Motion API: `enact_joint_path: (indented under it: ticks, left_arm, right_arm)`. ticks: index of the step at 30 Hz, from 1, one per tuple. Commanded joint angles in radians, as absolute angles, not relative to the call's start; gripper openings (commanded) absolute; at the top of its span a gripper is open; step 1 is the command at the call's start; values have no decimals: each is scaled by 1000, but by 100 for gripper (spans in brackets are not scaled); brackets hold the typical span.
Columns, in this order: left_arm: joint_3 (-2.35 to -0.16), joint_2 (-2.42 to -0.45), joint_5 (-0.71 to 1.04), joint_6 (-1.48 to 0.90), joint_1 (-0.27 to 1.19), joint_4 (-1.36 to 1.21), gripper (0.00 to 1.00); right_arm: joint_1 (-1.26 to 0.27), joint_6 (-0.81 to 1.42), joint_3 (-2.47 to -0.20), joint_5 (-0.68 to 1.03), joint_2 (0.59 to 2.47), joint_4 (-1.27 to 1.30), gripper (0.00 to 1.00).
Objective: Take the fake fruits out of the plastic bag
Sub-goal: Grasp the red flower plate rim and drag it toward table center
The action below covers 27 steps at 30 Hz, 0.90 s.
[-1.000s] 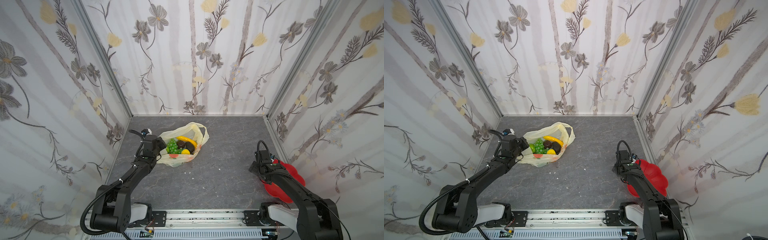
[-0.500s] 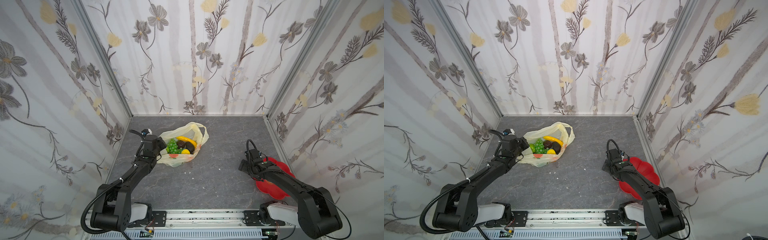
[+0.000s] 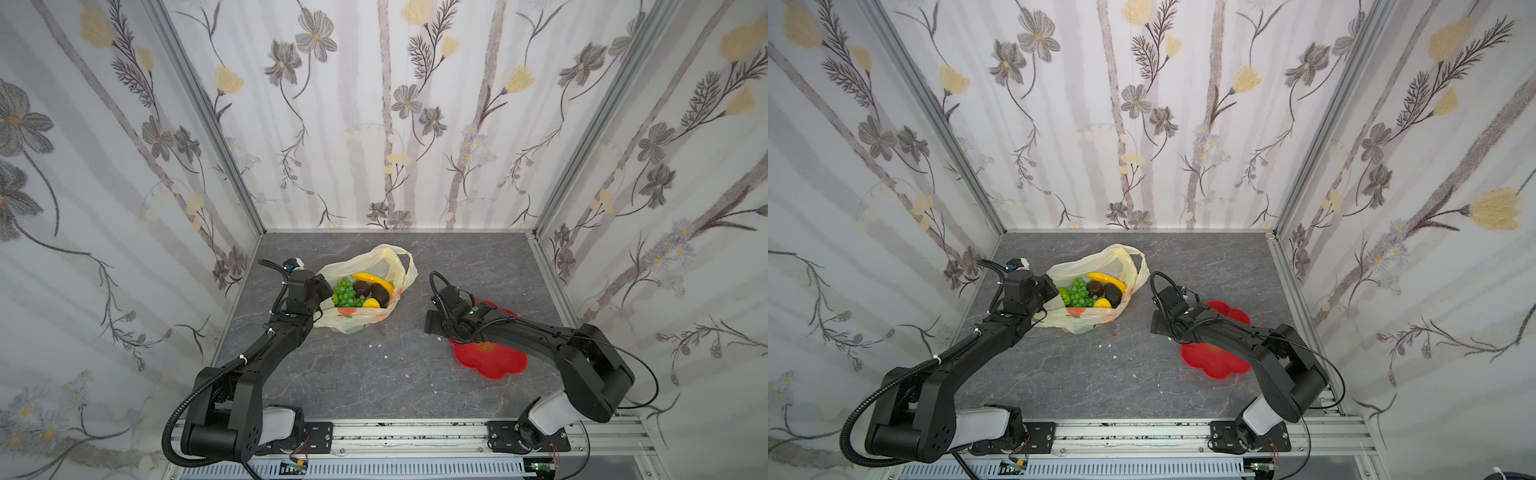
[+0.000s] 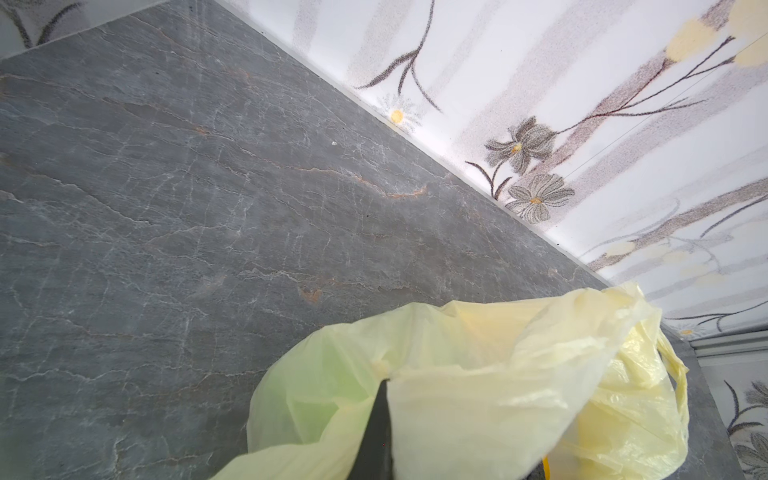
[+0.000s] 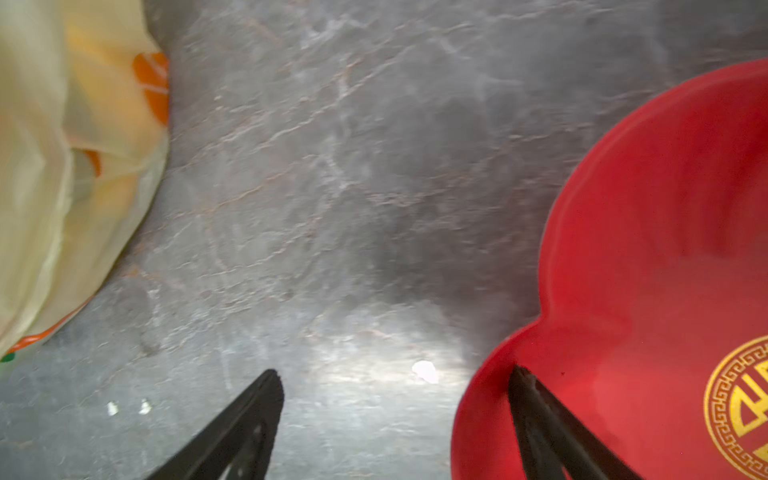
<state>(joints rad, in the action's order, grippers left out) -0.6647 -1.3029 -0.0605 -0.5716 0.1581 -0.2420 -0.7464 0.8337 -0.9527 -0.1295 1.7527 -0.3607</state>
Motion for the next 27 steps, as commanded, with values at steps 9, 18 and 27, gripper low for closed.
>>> enact_joint_path:
  ticks: [9, 18, 27]
  left_arm:
    - [-659, -1312, -80, -568, 153, -273, 0]
    - [-660, -1320, -77, -566, 153, -273, 0]
    - [-667, -1343, -56, -555, 153, -273, 0]
  right_arm:
    - [-858, 820, -1132, -170, 1806, -410, 86]
    - [-659, 680, -1128, -307, 1693, -484, 87]
    - [-298, 507, -1163, -261, 1791, -457, 91]
